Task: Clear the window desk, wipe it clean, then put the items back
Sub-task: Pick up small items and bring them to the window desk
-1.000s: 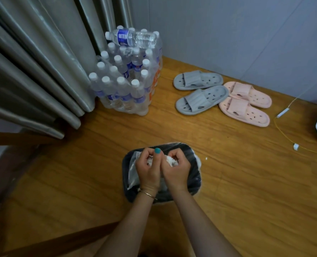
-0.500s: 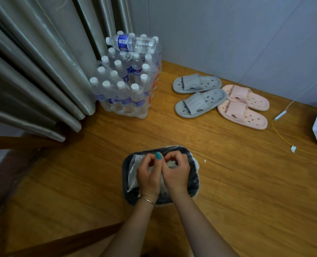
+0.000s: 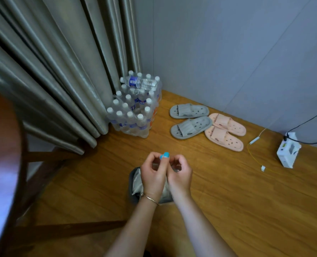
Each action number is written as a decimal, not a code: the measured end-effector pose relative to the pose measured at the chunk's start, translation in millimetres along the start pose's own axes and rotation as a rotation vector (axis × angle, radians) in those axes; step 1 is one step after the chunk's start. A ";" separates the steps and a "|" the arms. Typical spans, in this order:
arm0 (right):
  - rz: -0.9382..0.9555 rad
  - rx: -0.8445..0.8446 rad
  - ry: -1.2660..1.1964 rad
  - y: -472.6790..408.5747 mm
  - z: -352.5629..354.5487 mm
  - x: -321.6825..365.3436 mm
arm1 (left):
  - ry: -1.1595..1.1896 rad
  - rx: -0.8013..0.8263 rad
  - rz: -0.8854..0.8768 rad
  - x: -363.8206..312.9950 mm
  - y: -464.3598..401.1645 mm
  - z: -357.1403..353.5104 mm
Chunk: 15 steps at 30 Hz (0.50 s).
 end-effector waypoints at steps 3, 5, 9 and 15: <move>0.052 0.012 -0.010 19.6 7.2 71.6 | 0.038 -0.002 -0.013 -69.1 -19.3 0.5; 0.106 0.021 -0.021 33.8 10.7 122.7 | 0.087 -0.031 -0.019 -120.2 -32.1 0.8; 0.229 0.109 -0.063 69.5 13.4 222.7 | 0.165 -0.121 -0.063 -225.5 -53.0 8.7; 0.347 0.283 -0.087 141.8 2.2 339.5 | 0.232 -0.170 -0.141 -361.9 -59.0 52.6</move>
Point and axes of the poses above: each hand's wrist, its own y-axis away from the middle knuckle, its own z-axis out of the back of the hand, x = y × z, the point moved 1 cm from there along -y, towards the middle knuckle, and after that the axes turned 13 degrees about -z, right-handed, at the moved point
